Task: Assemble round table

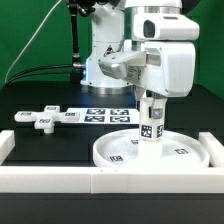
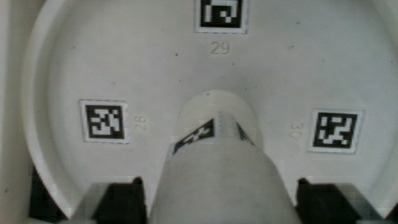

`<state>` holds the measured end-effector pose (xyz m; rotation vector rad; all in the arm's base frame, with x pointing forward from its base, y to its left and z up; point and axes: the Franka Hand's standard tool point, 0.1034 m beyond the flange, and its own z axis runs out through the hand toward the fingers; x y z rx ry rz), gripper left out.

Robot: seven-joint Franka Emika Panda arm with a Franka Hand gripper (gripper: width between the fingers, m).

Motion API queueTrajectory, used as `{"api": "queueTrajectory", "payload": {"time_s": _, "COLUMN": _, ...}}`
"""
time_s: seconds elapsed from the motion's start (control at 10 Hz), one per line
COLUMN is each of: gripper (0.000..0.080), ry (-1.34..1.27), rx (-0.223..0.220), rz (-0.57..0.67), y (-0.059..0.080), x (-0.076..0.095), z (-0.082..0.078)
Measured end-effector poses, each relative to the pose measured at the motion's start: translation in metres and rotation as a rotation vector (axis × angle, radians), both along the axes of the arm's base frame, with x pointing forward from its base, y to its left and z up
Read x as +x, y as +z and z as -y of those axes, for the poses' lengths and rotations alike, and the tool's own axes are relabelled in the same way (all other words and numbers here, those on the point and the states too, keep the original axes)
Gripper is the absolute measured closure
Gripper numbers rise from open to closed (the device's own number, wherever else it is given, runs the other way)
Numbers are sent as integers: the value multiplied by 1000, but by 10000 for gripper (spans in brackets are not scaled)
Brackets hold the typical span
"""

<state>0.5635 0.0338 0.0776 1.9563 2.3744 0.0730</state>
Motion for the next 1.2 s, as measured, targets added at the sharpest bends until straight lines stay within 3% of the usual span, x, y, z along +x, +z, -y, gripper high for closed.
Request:
{"api": "queueTrajectory", "payload": {"time_s": 0.4, "gripper": 389, "ry": -505, "rx": 31, "rz": -16, "y": -1, "x": -3, "z": -3}}
{"api": "queueTrajectory", "payload": {"time_s": 0.8, "gripper": 389, "ry": -728, "rx": 48, "rz": -15, "y": -1, "x": -3, "z": -4}}
{"api": "queueTrajectory", "payload": {"time_s": 1.2, "gripper": 389, "ry": -1196, "rx": 110, "rz": -41, "y": -3, "x": -5, "z": -3}}
